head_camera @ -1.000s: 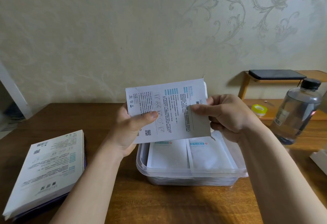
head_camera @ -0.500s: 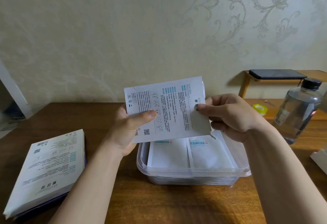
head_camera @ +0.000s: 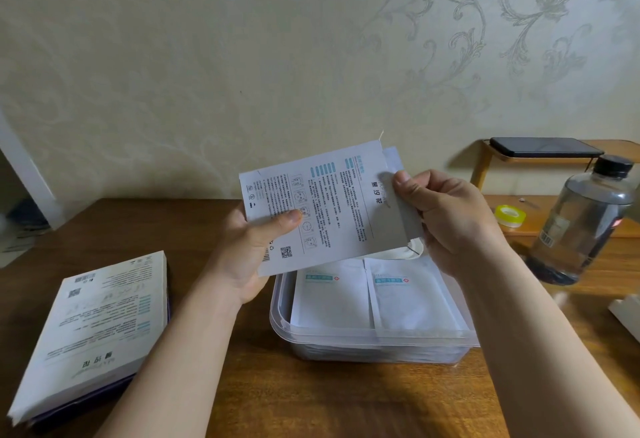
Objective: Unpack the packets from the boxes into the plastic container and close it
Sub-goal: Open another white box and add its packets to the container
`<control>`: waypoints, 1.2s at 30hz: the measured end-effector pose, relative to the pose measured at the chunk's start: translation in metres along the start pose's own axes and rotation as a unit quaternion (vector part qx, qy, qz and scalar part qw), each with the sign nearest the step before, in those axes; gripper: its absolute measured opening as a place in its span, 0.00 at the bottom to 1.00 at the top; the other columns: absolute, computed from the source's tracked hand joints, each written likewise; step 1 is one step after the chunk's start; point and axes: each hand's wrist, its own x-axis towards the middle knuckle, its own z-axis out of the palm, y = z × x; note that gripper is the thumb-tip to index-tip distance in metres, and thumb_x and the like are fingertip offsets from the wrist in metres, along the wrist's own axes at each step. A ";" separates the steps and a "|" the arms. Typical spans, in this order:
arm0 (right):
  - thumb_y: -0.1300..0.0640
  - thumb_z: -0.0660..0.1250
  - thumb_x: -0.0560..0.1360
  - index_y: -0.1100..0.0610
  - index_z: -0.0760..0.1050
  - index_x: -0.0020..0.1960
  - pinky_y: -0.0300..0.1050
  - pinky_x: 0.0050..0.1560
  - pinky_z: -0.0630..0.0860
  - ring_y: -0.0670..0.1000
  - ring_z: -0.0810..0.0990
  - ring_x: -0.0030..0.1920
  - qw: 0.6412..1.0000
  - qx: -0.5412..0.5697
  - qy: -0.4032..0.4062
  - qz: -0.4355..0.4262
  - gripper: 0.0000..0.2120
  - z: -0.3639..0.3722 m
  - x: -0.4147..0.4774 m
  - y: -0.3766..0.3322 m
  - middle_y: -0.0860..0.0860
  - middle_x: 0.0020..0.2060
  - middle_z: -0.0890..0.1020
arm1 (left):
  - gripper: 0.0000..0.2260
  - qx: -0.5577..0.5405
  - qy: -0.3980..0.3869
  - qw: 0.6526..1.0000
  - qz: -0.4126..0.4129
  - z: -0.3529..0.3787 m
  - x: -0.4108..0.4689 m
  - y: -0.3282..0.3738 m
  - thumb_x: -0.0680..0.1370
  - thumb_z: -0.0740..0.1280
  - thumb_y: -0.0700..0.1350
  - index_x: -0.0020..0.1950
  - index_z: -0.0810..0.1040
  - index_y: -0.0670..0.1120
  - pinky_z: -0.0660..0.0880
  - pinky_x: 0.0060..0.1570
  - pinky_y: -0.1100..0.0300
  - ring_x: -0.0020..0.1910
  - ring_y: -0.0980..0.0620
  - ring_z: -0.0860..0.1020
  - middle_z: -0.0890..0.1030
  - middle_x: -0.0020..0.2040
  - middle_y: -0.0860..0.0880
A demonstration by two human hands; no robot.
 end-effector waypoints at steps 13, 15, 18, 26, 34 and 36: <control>0.65 0.76 0.72 0.59 0.80 0.44 0.52 0.39 0.83 0.53 0.84 0.35 0.987 -0.115 0.086 -0.067 0.06 -0.005 -0.002 -0.011 0.54 0.36 0.85 | 0.17 -0.004 0.032 0.999 -0.018 -0.004 0.001 -0.002 0.68 0.74 0.39 0.57 0.82 0.46 0.83 0.44 0.47 0.55 0.41 0.85 0.86 0.57 0.41; 0.64 0.76 0.71 0.57 0.79 0.42 0.60 0.44 0.84 0.57 0.86 0.39 0.985 -0.084 0.134 -0.070 0.06 -0.008 -0.001 -0.014 0.56 0.38 0.85 | 0.17 -0.014 0.047 0.999 -0.019 -0.004 0.001 -0.001 0.67 0.74 0.38 0.55 0.82 0.48 0.83 0.40 0.49 0.53 0.42 0.86 0.86 0.55 0.43; 0.63 0.75 0.72 0.57 0.79 0.44 0.65 0.46 0.83 0.62 0.86 0.46 0.981 -0.038 0.180 -0.068 0.06 -0.016 -0.001 -0.021 0.60 0.45 0.85 | 0.19 -0.028 0.082 0.996 -0.014 -0.005 0.000 0.003 0.67 0.78 0.37 0.56 0.81 0.48 0.83 0.37 0.51 0.50 0.44 0.87 0.87 0.54 0.44; 0.61 0.68 0.79 0.53 0.72 0.61 0.46 0.31 0.82 0.50 0.86 0.41 0.971 -0.067 0.219 -0.060 0.13 -0.027 -0.006 -0.035 0.54 0.53 0.82 | 0.13 -0.084 0.190 0.978 -0.007 -0.006 0.002 0.006 0.76 0.73 0.39 0.59 0.81 0.51 0.82 0.47 0.50 0.53 0.47 0.86 0.87 0.55 0.47; 0.70 0.58 0.75 0.60 0.84 0.37 0.55 0.36 0.84 0.64 0.84 0.42 0.993 -0.105 0.003 -0.045 0.17 -0.022 -0.021 -0.053 0.61 0.41 0.83 | 0.16 -0.099 0.237 0.967 -0.004 0.001 0.003 0.006 0.76 0.75 0.42 0.63 0.80 0.49 0.83 0.40 0.53 0.49 0.48 0.87 0.88 0.52 0.47; 0.74 0.50 0.70 0.60 0.84 0.34 0.46 0.37 0.82 0.58 0.83 0.42 0.991 -0.085 -0.099 -0.014 0.25 -0.023 -0.024 -0.053 0.60 0.41 0.85 | 0.16 -0.107 0.249 0.963 -0.001 0.004 0.005 0.005 0.75 0.75 0.41 0.63 0.81 0.47 0.83 0.36 0.54 0.48 0.47 0.87 0.88 0.51 0.46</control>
